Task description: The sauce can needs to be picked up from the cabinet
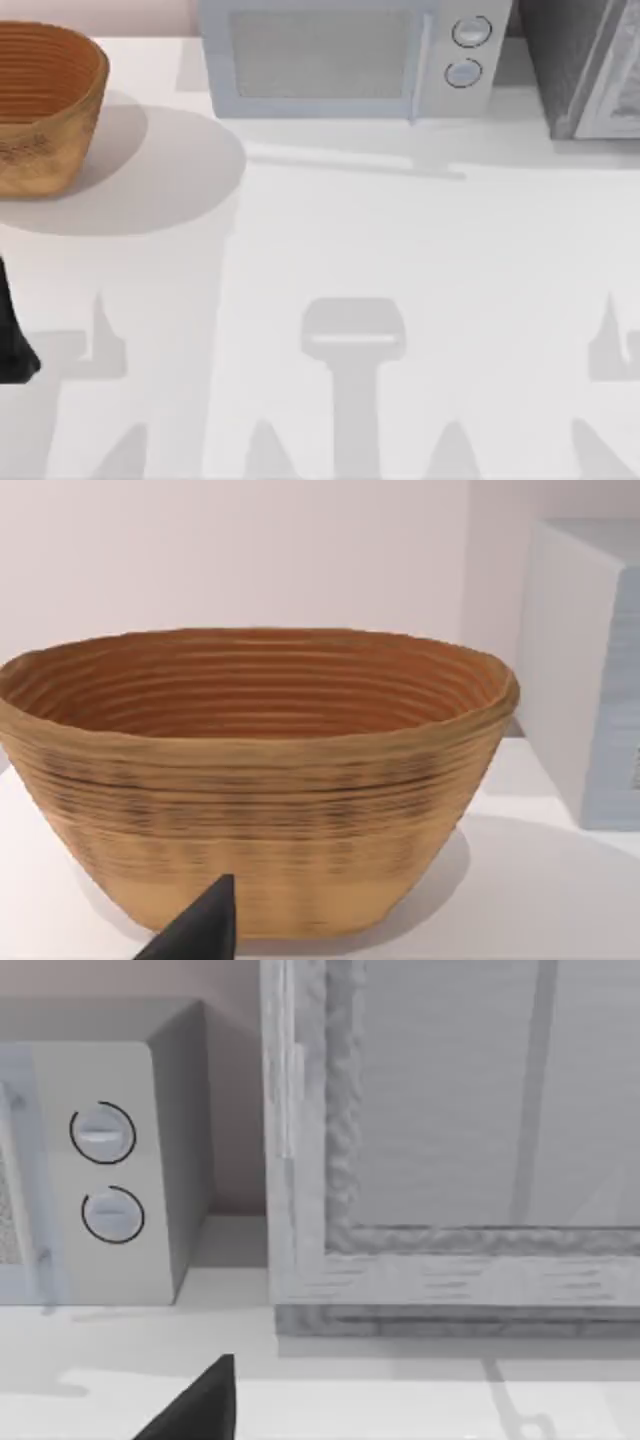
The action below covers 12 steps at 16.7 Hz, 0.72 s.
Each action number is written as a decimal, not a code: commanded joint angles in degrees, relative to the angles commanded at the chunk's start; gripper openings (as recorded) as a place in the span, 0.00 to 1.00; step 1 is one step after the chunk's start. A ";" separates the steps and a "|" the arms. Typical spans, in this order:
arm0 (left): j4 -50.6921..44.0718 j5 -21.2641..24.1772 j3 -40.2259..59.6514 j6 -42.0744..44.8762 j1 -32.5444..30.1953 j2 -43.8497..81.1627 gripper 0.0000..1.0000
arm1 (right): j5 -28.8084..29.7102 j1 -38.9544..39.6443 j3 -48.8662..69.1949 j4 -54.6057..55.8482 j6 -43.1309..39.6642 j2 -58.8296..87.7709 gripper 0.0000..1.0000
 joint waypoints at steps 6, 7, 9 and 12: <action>0.00 0.00 0.00 0.00 0.00 0.00 1.00 | 0.54 1.00 6.07 -1.00 0.20 4.67 1.00; 0.00 0.00 0.00 0.00 0.00 0.00 1.00 | 0.84 1.42 9.10 -1.59 0.27 6.97 1.00; 0.00 0.00 0.00 0.00 0.00 0.00 1.00 | 1.60 2.39 16.73 -3.20 0.38 12.72 1.00; 0.00 0.00 0.00 0.00 0.00 0.00 1.00 | 3.09 4.06 31.00 -6.53 0.53 23.58 1.00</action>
